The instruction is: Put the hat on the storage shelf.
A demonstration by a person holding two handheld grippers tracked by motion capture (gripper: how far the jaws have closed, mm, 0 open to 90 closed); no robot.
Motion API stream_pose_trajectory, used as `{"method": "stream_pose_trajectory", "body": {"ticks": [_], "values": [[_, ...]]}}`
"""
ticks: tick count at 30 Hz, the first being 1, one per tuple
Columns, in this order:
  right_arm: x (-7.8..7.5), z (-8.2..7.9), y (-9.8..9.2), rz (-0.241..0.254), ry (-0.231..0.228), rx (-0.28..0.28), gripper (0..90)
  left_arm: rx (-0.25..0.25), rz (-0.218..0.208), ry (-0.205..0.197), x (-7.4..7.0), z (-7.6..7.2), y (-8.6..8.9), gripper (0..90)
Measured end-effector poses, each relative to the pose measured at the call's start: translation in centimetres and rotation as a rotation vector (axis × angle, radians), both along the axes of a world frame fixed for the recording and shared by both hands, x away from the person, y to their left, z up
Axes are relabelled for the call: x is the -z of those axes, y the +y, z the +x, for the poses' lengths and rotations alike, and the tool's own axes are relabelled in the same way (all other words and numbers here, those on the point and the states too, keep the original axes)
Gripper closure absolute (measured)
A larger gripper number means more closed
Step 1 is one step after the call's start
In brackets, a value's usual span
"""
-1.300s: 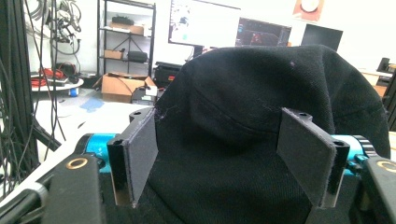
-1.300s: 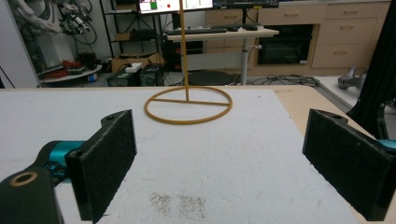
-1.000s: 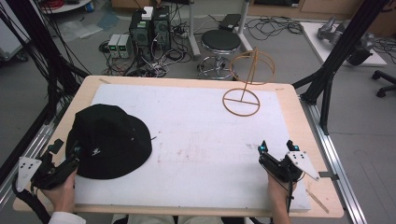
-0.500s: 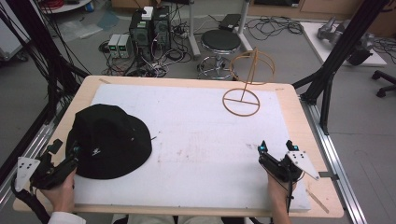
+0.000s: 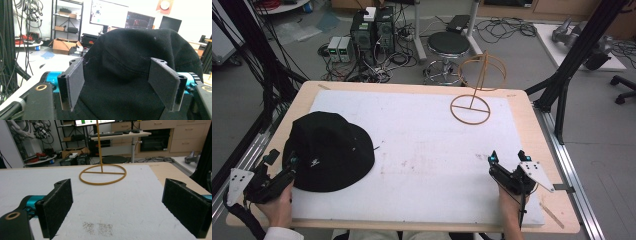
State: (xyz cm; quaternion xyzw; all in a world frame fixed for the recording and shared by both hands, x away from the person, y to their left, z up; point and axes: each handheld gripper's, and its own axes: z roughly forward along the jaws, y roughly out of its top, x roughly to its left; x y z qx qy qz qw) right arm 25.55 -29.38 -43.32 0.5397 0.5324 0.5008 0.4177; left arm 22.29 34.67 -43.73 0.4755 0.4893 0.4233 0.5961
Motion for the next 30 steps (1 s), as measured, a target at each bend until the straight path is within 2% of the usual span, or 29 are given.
{"method": "stream_pose_trajectory", "body": {"ticks": [5,8,11,17,24,30], "values": [[0.0,0.1,0.0,0.007,0.006,-0.005,8.9,0.008,0.005,-0.014,-0.4,-0.1,-0.1,29.4],[0.1,0.1,0.0,0.001,0.009,-0.015,8.9,0.036,-0.009,-0.041,-0.8,-0.3,-0.4,29.1],[0.1,0.2,0.0,0.001,0.009,-0.016,8.9,0.061,-0.005,-0.064,-1.3,-0.5,-0.8,29.1],[0.1,0.2,0.0,0.001,0.009,-0.019,8.9,0.104,0.01,-0.081,-1.8,-0.5,-1.7,29.0],[0.1,0.2,0.0,-0.005,0.01,-0.025,8.9,0.143,0.038,-0.062,-1.7,-0.1,-2.7,29.0],[0.1,0.2,0.1,-0.005,0.01,-0.027,8.9,0.161,0.074,-0.011,-1.3,0.5,-3.3,28.7]]}}
